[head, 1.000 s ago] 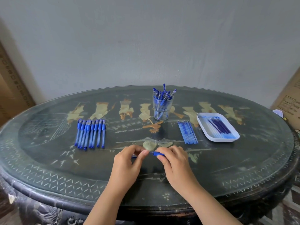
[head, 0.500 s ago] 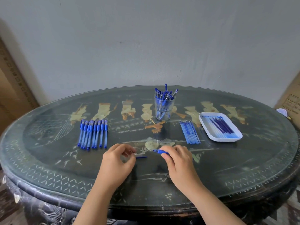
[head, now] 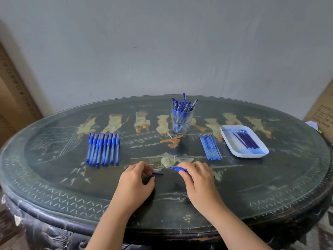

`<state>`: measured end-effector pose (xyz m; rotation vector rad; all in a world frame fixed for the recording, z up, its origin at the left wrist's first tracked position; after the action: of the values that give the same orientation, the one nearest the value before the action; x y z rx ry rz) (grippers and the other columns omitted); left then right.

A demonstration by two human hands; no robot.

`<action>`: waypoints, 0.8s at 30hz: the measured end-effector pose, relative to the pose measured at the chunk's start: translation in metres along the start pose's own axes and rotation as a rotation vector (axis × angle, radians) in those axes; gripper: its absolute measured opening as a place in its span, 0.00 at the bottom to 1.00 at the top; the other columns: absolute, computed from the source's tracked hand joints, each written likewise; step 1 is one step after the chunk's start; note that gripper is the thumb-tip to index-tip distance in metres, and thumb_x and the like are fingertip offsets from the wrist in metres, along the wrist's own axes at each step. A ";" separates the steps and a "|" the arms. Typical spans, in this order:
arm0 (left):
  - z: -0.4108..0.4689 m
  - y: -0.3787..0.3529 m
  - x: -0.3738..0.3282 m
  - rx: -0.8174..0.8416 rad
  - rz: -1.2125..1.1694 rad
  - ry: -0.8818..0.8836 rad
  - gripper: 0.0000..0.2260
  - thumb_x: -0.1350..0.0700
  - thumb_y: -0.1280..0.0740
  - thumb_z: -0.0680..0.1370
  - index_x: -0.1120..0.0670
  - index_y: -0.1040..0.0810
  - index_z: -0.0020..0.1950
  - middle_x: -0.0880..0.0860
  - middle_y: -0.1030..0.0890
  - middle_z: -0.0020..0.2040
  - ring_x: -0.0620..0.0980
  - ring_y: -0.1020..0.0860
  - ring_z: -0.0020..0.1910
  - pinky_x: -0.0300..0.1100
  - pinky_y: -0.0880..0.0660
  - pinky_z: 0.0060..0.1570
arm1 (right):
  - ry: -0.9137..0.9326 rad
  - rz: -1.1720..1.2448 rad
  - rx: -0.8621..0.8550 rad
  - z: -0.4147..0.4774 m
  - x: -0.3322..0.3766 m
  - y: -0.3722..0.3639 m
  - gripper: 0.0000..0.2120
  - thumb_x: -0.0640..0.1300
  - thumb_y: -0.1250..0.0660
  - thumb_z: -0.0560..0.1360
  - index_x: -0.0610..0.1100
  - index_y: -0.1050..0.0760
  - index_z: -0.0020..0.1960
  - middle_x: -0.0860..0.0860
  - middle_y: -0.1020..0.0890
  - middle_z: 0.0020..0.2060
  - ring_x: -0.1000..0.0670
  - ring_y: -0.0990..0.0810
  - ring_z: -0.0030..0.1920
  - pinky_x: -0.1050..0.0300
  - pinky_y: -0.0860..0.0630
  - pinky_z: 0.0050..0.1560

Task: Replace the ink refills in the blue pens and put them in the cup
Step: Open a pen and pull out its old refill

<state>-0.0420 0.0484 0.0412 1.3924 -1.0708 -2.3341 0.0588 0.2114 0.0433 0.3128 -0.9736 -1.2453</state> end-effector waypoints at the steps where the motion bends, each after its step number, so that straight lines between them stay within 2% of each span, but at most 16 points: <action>1: 0.000 0.000 0.001 0.004 -0.007 0.008 0.09 0.58 0.27 0.72 0.47 0.24 0.48 0.41 0.22 0.42 0.41 0.24 0.43 0.33 0.27 0.45 | 0.000 -0.001 0.006 0.000 0.001 0.000 0.08 0.50 0.44 0.79 0.55 0.28 0.54 0.56 0.26 0.42 0.50 0.28 0.42 0.54 0.30 0.47; 5: 0.000 0.001 0.002 0.008 -0.027 0.019 0.10 0.58 0.27 0.72 0.46 0.24 0.47 0.42 0.22 0.42 0.42 0.24 0.42 0.35 0.25 0.44 | -0.003 0.011 -0.003 0.000 0.003 0.004 0.09 0.50 0.43 0.79 0.54 0.25 0.55 0.57 0.25 0.43 0.51 0.27 0.43 0.51 0.28 0.48; 8: -0.002 0.011 -0.005 -0.092 -0.055 -0.039 0.10 0.58 0.26 0.71 0.47 0.24 0.46 0.42 0.22 0.42 0.42 0.25 0.44 0.31 0.29 0.45 | -0.002 0.043 -0.059 0.005 0.009 0.019 0.09 0.51 0.40 0.78 0.54 0.24 0.55 0.60 0.21 0.43 0.52 0.24 0.44 0.50 0.27 0.49; 10: -0.003 0.017 -0.018 -0.143 -0.108 -0.109 0.12 0.57 0.23 0.70 0.48 0.23 0.47 0.41 0.21 0.44 0.41 0.24 0.47 0.27 0.31 0.47 | -0.031 0.098 -0.109 0.012 0.016 0.032 0.09 0.53 0.38 0.77 0.55 0.21 0.53 0.62 0.20 0.42 0.53 0.23 0.44 0.53 0.27 0.47; 12: -0.002 0.013 -0.025 -0.095 -0.286 -0.064 0.14 0.54 0.21 0.67 0.49 0.21 0.49 0.43 0.19 0.45 0.41 0.21 0.48 0.28 0.28 0.49 | -0.117 0.222 -0.129 0.019 0.020 0.041 0.09 0.55 0.36 0.76 0.56 0.19 0.52 0.63 0.20 0.43 0.55 0.24 0.46 0.59 0.27 0.47; 14: 0.000 -0.001 -0.026 0.027 -0.548 0.061 0.17 0.52 0.19 0.64 0.52 0.20 0.48 0.48 0.16 0.45 0.45 0.18 0.46 0.34 0.24 0.50 | -0.213 0.366 -0.099 0.023 0.024 0.038 0.04 0.52 0.31 0.75 0.56 0.18 0.49 0.60 0.21 0.43 0.56 0.23 0.46 0.64 0.28 0.45; 16: -0.001 -0.011 -0.032 0.111 -0.707 0.106 0.18 0.53 0.20 0.62 0.56 0.19 0.48 0.53 0.15 0.45 0.52 0.17 0.46 0.40 0.21 0.51 | -0.289 0.493 -0.048 0.023 0.027 0.031 0.04 0.48 0.28 0.74 0.55 0.17 0.47 0.58 0.19 0.42 0.55 0.21 0.45 0.60 0.24 0.46; 19: -0.001 -0.015 -0.036 0.155 -0.796 0.128 0.14 0.59 0.21 0.65 0.62 0.20 0.46 0.58 0.15 0.44 0.57 0.16 0.47 0.43 0.20 0.50 | -0.365 0.564 0.044 0.021 0.030 0.021 0.04 0.48 0.28 0.74 0.53 0.16 0.48 0.57 0.16 0.42 0.55 0.19 0.46 0.53 0.21 0.49; 21: 0.000 -0.014 -0.034 0.150 -0.776 0.136 0.10 0.62 0.22 0.67 0.63 0.20 0.44 0.58 0.15 0.42 0.58 0.16 0.46 0.45 0.19 0.49 | -0.399 0.577 0.082 0.020 0.030 0.018 0.05 0.49 0.28 0.74 0.54 0.17 0.49 0.56 0.16 0.42 0.54 0.19 0.46 0.53 0.21 0.50; 24: 0.001 -0.012 -0.031 0.138 -0.681 0.115 0.08 0.63 0.21 0.67 0.58 0.18 0.41 0.55 0.15 0.40 0.55 0.16 0.42 0.44 0.20 0.48 | -0.456 0.648 0.086 0.027 0.030 0.023 0.06 0.50 0.28 0.74 0.56 0.17 0.50 0.54 0.16 0.40 0.54 0.20 0.43 0.60 0.22 0.47</action>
<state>-0.0246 0.0732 0.0540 2.1908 -0.8198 -2.5900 0.0536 0.2007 0.0880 -0.2292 -1.3815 -0.6832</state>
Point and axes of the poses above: each hand's wrist, its own z-axis towards the middle knuckle, its own y-axis out of the back of the hand, x = y × z, the point moved 10 cm from there along z, towards the middle knuckle
